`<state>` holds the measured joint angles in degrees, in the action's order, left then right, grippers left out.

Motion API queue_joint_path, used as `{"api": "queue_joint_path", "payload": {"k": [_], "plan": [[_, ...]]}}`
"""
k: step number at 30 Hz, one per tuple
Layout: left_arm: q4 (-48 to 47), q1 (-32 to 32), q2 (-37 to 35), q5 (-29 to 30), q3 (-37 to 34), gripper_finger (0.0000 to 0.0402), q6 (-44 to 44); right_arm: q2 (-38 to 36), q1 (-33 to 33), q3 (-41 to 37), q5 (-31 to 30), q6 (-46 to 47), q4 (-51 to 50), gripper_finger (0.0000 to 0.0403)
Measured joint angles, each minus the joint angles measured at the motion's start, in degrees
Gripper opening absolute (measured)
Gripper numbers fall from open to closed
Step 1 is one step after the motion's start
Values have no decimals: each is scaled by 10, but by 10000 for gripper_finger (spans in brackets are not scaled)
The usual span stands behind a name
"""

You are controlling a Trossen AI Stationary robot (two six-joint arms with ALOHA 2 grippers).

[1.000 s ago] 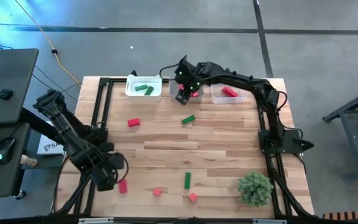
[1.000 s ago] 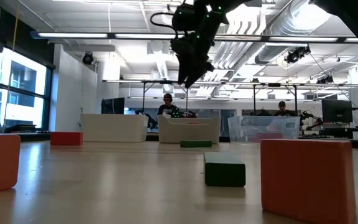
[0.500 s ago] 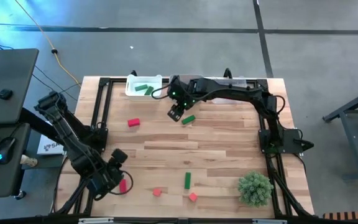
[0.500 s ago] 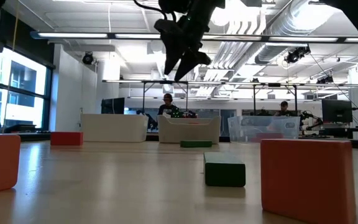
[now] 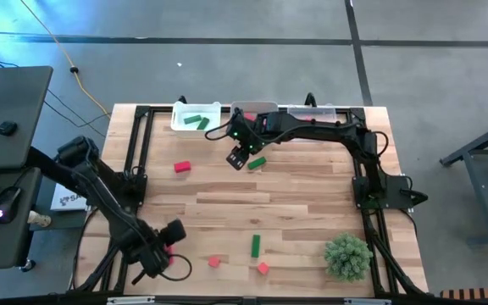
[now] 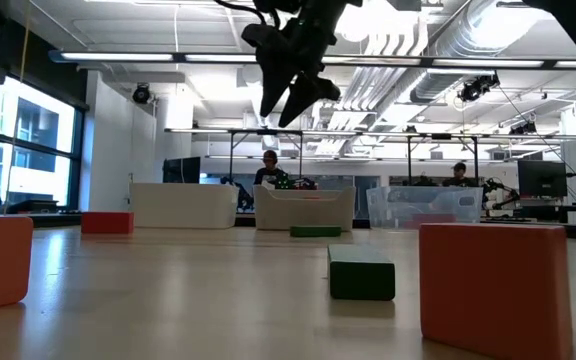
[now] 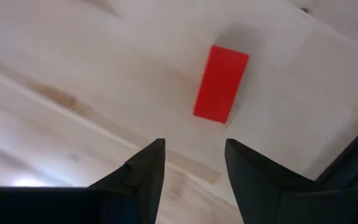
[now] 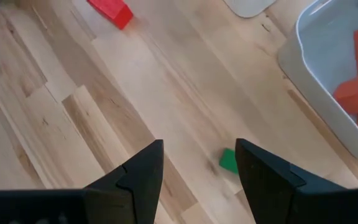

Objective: Sort & place blocks by color
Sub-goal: Put the red wooden block into the transparent bin

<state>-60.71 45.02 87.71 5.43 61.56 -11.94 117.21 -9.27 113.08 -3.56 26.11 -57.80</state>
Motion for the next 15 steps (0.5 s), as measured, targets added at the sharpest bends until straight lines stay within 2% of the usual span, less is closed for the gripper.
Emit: {"api": "queue_joint_path", "payload": {"k": [5, 15], "plan": [[10, 1, 38, -38, 0, 156, -37, 0, 7, 0, -3, 9, 0, 188], [50, 1, 86, -42, 0, 156, -63, 0, 19, 0, -12, 21, 0, 188]]}}
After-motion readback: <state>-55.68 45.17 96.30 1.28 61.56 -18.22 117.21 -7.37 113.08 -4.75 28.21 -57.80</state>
